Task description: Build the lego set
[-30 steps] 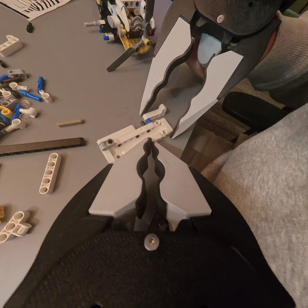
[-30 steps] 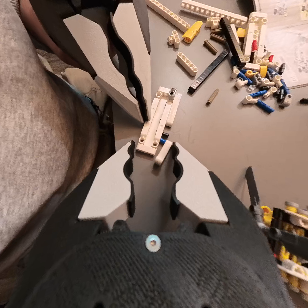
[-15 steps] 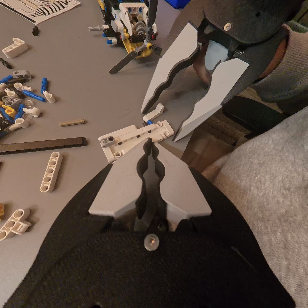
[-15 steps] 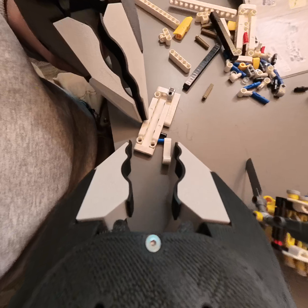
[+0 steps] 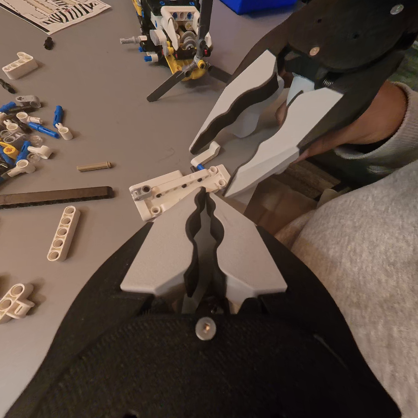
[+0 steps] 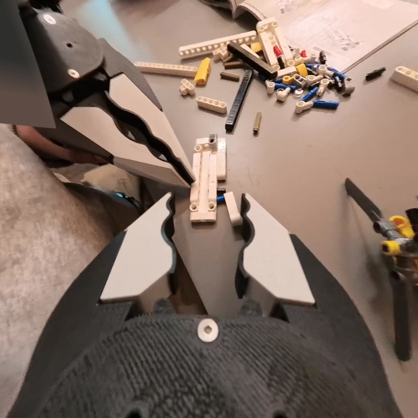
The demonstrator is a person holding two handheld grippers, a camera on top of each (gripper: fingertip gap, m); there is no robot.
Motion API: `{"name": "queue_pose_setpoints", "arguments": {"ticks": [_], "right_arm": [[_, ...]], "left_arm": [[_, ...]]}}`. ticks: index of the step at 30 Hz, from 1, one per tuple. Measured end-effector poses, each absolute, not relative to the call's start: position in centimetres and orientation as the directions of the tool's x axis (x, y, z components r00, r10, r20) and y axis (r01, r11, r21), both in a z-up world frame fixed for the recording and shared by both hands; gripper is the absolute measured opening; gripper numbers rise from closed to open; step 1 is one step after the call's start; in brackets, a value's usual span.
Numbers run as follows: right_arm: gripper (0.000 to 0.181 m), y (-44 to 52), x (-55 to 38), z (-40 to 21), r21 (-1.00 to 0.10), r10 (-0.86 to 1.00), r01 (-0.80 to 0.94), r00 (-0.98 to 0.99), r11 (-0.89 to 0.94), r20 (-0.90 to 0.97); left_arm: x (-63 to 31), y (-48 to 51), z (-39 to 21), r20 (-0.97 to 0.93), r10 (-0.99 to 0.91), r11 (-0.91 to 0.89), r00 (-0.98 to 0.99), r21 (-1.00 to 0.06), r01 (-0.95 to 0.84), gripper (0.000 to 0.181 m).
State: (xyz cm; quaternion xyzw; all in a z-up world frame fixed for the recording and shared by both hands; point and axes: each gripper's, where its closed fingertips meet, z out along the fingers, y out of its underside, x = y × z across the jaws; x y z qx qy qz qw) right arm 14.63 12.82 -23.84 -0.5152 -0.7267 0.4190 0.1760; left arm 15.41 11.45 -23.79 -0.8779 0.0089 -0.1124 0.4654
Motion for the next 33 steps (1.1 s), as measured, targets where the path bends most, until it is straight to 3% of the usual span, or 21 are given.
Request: {"name": "queue_pose_setpoints", "arguments": {"ticks": [10, 22, 33], "right_arm": [[0.037, 13.2, 14.7, -24.5, -0.763, 0.914, 0.59, -0.406, 0.265, 0.003], [0.046, 13.0, 14.5, -24.5, -0.748, 0.889, 0.588, -0.458, 0.308, 0.006], [0.041, 12.9, 14.0, -24.5, -0.732, 0.875, 0.592, -0.483, 0.338, 0.014]], "left_arm": [[16.2, 11.4, -23.7, 0.211, -0.136, -0.56, 0.968, -0.823, 0.1, 0.0], [15.0, 11.4, -23.9, 0.145, -0.103, -0.567, 0.984, -0.822, 0.061, 0.0], [15.0, 11.5, -23.8, 0.152, -0.104, -0.562, 0.983, -0.824, 0.068, 0.0]]}}
